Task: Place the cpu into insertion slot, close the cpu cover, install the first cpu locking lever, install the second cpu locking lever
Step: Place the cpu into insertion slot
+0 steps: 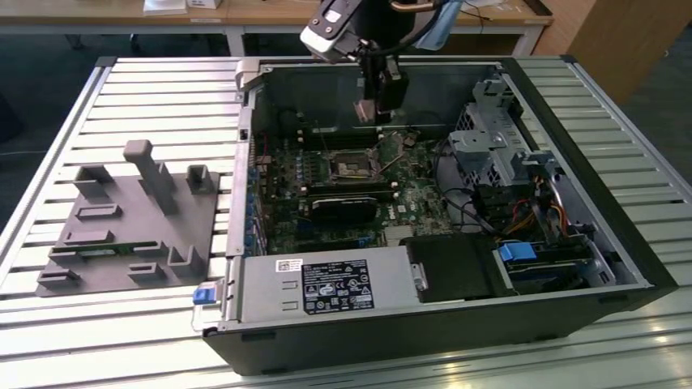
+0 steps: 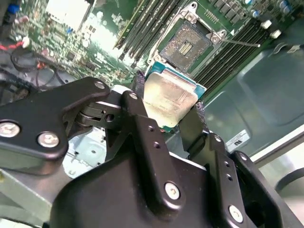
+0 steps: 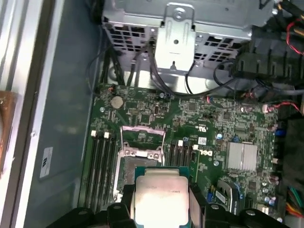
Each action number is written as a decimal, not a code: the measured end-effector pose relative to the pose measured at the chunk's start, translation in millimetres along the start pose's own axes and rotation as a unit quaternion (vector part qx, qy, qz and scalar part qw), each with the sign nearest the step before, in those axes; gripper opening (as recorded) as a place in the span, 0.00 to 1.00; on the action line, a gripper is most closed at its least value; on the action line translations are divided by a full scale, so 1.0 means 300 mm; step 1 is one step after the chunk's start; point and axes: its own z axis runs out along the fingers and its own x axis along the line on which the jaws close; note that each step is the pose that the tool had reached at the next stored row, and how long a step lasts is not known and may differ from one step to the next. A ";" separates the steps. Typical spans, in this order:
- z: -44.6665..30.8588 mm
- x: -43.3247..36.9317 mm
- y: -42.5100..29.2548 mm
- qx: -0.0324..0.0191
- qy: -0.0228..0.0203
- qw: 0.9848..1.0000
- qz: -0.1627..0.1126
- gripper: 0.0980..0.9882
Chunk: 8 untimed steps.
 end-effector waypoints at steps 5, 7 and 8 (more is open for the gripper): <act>0.021 0.000 -0.002 -0.001 -0.004 0.999 0.042 0.49; 0.032 0.000 -0.003 -0.001 -0.003 0.999 0.043 0.49; 0.038 0.000 -0.005 -0.001 -0.003 0.999 0.043 0.49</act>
